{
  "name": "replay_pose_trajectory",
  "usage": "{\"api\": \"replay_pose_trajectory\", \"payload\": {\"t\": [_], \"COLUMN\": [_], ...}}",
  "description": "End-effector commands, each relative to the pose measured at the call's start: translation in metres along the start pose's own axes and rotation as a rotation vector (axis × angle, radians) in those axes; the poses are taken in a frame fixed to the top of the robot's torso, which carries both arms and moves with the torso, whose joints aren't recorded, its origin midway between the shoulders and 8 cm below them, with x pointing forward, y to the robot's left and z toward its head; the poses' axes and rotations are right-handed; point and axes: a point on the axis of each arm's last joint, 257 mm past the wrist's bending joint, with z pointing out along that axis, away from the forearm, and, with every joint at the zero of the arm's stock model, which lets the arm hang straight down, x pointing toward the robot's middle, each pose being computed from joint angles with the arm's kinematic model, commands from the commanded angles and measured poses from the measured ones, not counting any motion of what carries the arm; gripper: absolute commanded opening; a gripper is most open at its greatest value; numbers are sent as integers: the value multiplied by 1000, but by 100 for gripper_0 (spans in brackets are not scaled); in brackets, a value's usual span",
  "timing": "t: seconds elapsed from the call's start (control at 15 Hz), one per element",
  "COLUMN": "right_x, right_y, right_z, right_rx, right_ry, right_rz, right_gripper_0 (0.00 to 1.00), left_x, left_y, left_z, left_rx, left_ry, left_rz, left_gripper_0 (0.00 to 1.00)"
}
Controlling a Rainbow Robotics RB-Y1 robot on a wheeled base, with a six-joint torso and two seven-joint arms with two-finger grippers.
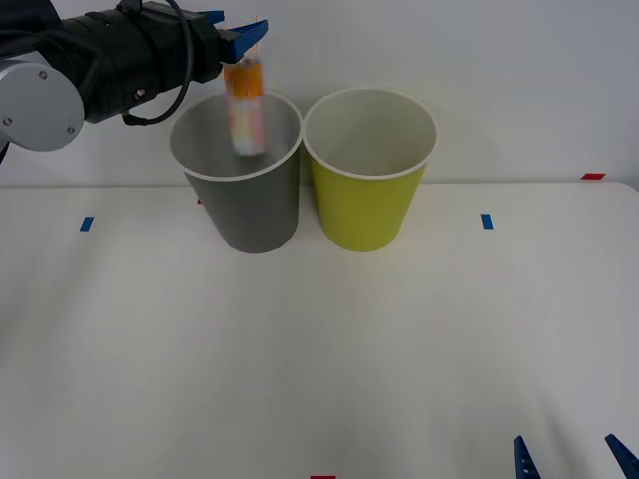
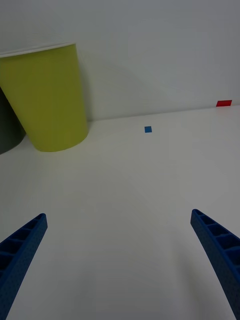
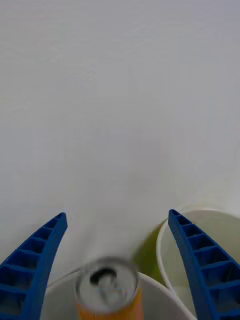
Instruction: Put cans in the gray bin and PET bottles in the light green bin.
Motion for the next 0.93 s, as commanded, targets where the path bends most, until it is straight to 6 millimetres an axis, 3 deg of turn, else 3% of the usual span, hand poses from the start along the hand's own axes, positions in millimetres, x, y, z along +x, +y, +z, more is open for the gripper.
{"api": "replay_pose_trajectory", "payload": {"t": [0.07,0.53,0.73,0.93], "right_x": [0,0,0,0], "right_y": [0,0,0,0], "right_z": [0,0,0,0], "right_rx": [0,0,0,0], "right_ry": [0,0,0,0], "right_rz": [0,0,0,0], "right_gripper_0": [100,100,100,100], "left_x": [-3,0,-8,-12], "left_y": [-1,-10,-11,-7], "left_z": [-3,-10,-42,-92], "left_rx": [17,59,96,73], "left_ry": [0,49,163,183], "left_rz": [-44,-81,-78,-23], "left_gripper_0": [100,100,100,100]}}
